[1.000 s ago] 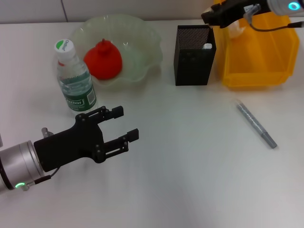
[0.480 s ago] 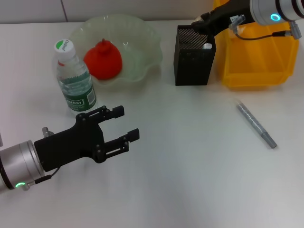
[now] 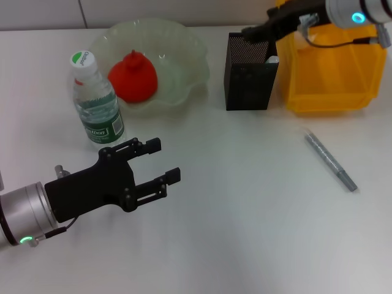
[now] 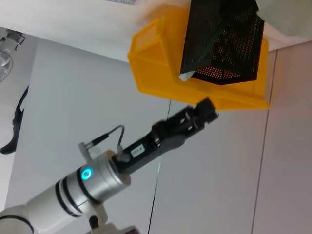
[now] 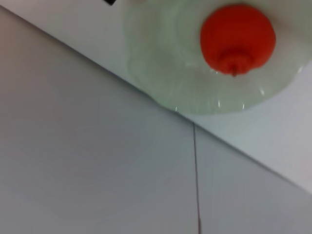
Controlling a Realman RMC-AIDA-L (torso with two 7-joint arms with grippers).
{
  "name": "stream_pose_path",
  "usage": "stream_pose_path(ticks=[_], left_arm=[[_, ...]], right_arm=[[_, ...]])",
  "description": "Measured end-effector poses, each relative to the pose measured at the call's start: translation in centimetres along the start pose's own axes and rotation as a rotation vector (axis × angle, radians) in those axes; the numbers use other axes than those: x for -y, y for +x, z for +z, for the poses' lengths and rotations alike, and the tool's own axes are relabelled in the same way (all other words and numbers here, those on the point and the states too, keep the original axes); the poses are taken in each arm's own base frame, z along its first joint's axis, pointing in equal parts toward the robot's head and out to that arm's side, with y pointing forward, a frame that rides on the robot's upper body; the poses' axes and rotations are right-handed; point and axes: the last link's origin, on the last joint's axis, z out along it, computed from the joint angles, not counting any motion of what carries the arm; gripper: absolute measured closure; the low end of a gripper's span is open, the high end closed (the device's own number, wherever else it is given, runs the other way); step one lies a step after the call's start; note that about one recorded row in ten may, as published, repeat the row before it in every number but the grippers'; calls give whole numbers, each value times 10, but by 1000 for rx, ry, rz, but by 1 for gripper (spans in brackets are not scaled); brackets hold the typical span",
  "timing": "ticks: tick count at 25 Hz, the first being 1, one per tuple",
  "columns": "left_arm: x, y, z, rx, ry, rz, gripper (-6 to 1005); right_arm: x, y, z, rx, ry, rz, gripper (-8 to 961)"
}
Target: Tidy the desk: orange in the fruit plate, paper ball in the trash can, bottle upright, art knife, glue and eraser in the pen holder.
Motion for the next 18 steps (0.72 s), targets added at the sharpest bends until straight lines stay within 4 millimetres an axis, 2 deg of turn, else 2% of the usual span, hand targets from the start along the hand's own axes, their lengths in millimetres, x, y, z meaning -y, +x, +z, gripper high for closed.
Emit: stream_pose_path(ticks=[1, 5, 8, 12, 13, 15, 18], left_arm=[[0, 0, 0, 0, -1, -1, 279], [0, 0, 0, 2, -4, -3, 279], [0, 0, 0, 3, -2, -1, 279], [0, 0, 0, 2, 0, 0, 279], [0, 0, 0, 2, 0, 0, 279], [0, 0, 0, 2, 2, -1, 279], [0, -1, 0, 3, 3, -1, 279]], right_arm=[[0, -2, -5, 6, -1, 19, 293], [-13, -12, -44, -45, -60, 91, 290], [-17, -10, -55, -102, -81, 116, 287], [-16, 10, -67, -288, -54, 165, 284], [-16, 10, -67, -288, -54, 165, 284], [-13, 29, -72, -395, -23, 192, 283], [-10, 40, -71, -436, -8, 219, 283]])
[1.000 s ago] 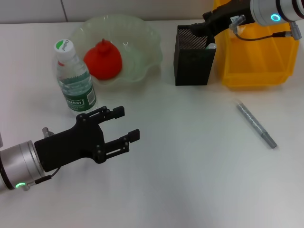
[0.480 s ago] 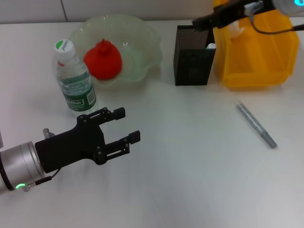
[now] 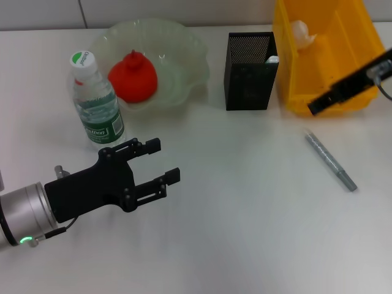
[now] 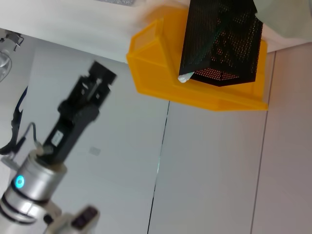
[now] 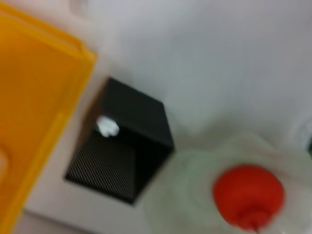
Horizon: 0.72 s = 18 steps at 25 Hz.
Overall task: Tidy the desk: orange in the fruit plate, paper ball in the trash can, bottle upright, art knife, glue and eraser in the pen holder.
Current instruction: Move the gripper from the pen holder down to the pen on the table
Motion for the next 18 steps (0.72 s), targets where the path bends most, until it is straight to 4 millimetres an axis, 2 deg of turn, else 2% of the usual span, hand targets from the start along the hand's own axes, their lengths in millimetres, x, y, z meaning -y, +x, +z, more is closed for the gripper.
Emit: stream_pose_path(ticks=[1, 3, 4, 5, 9, 18], left_arm=[[0, 0, 0, 0, 0, -1, 279], [-1, -1, -1, 1, 0, -1, 279], [-1, -1, -1, 1, -2, -2, 279], [-1, -1, -1, 1, -2, -2, 279], [-2, -2, -3, 12, -13, 2, 279], [-7, -2, -1, 43, -79, 53, 279]], right_arm=[[7, 8, 9, -35, 11, 33, 284], [9, 11, 13, -49, 14, 46, 286], [13, 15, 23, -72, 11, 67, 287], [13, 15, 23, -72, 11, 67, 291], [18, 21, 44, -114, 1, 93, 306], [23, 25, 59, -144, 14, 110, 339]])
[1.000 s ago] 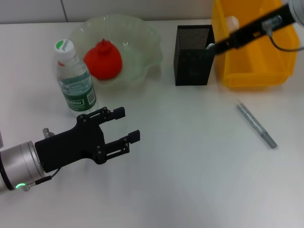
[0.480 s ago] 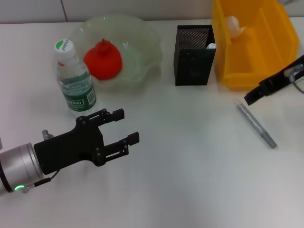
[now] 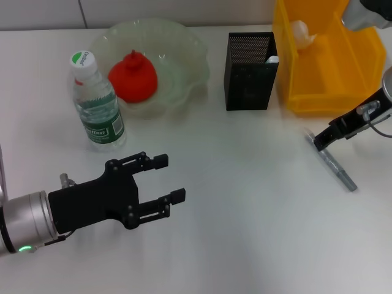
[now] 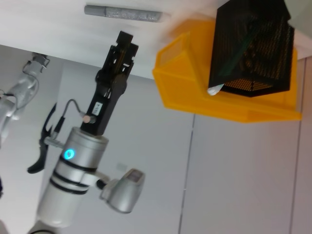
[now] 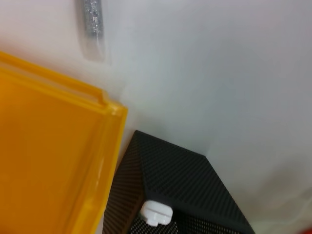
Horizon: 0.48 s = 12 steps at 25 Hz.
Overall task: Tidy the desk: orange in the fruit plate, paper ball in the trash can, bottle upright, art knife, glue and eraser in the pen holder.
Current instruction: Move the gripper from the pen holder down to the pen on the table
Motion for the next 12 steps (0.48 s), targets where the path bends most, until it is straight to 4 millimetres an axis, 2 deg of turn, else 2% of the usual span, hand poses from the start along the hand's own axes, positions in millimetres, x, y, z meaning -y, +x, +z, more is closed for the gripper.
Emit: stream_pose_path(ticks=[12], left_arm=[[-1, 2, -1, -3, -23, 25, 278]], right_arm=[[1, 4, 14, -20, 6, 5, 384]])
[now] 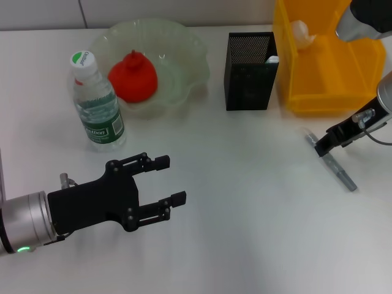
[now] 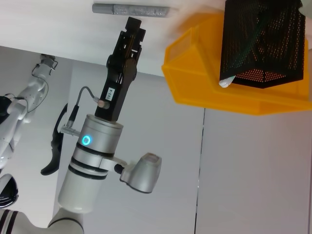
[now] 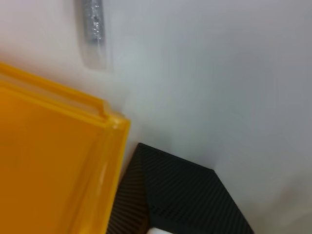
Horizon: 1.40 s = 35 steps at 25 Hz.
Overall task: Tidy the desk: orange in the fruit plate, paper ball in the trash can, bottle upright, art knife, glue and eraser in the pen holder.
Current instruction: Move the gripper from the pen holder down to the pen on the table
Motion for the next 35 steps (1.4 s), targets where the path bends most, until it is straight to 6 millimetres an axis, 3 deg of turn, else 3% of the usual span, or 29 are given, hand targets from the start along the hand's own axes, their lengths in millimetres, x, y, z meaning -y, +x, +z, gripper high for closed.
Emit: stream_pose_path(ticks=[4, 8, 13, 35], left_arm=[[0, 0, 0, 0, -1, -4, 278], [0, 1, 1, -1, 0, -6, 278], [1, 1, 1, -2, 2, -6, 278], [5, 4, 3, -7, 7, -1, 278]], right_arm=[[3, 3, 8, -18, 20, 0, 399], [1, 2, 9, -18, 27, -15, 610], [-1, 3, 12, -27, 29, -25, 653], [-2, 3, 20, -23, 30, -43, 673]])
